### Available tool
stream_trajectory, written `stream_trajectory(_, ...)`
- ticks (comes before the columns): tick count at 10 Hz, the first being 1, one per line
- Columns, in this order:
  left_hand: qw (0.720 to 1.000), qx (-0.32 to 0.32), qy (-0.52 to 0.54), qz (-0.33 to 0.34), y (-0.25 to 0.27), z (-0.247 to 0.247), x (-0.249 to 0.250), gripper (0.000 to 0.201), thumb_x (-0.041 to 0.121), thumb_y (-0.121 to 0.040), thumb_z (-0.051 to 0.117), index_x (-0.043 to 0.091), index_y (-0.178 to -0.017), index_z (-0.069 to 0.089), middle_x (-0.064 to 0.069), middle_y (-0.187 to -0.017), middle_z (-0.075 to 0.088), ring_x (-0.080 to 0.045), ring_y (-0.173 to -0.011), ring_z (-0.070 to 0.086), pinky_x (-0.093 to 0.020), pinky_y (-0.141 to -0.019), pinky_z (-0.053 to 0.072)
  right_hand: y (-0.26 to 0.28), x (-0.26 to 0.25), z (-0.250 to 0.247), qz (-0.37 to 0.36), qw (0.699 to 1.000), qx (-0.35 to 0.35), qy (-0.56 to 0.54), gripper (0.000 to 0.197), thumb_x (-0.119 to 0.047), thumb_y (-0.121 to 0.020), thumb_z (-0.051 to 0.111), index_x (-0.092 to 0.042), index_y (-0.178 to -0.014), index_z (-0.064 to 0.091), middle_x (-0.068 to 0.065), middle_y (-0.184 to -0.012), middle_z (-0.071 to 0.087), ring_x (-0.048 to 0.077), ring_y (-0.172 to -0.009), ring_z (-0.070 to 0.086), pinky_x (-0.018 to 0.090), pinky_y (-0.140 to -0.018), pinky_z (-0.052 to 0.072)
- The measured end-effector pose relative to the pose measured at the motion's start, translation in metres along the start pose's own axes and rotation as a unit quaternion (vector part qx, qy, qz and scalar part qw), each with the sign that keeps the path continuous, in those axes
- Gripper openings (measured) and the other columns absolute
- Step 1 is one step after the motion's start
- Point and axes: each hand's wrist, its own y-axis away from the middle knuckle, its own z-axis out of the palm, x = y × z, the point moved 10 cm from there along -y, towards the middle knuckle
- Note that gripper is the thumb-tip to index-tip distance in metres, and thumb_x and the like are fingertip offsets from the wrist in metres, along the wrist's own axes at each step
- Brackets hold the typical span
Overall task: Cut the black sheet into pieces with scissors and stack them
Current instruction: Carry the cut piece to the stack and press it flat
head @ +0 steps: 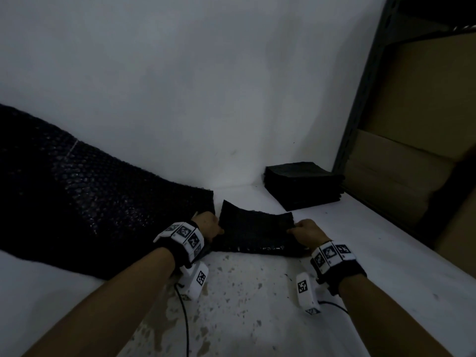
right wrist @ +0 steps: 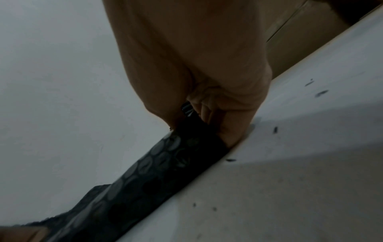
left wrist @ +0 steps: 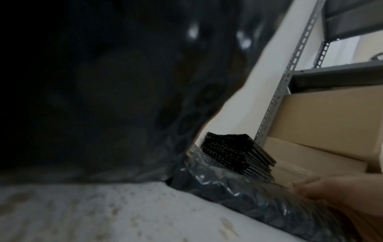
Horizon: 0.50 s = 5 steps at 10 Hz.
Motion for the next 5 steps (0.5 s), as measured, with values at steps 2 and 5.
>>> stream_trajectory(2,0.999,-0.016,-0.046,-0.005,-0.001,0.004,0.004,0.034,0.022,-0.096,0.060,-0.004,-0.117,0.065,-0.008,-0.084,0.065,-0.020,-0.075,0.062,-0.029,-0.072,0.050,-0.002,-0.002,-0.003,0.009,0.999,-0.014,0.045,0.029,-0.027,-0.097,0.062,0.000,-0.109,0.064,0.016,-0.106,0.063,0.025,-0.093,0.057,0.027,-0.078,0.043)
stream_trajectory(5,0.995,-0.010,-0.100,-0.004,-0.012,0.004,0.005,0.031,0.024,-0.095,0.060,0.023,-0.067,0.047,0.005,-0.068,0.049,-0.007,-0.058,0.046,-0.018,-0.056,0.040,0.005,-0.008,-0.003,0.032,0.995,-0.013,0.090,0.039,-0.028,-0.098,0.060,0.002,-0.123,0.061,0.020,-0.128,0.062,0.032,-0.115,0.060,0.027,-0.084,0.045)
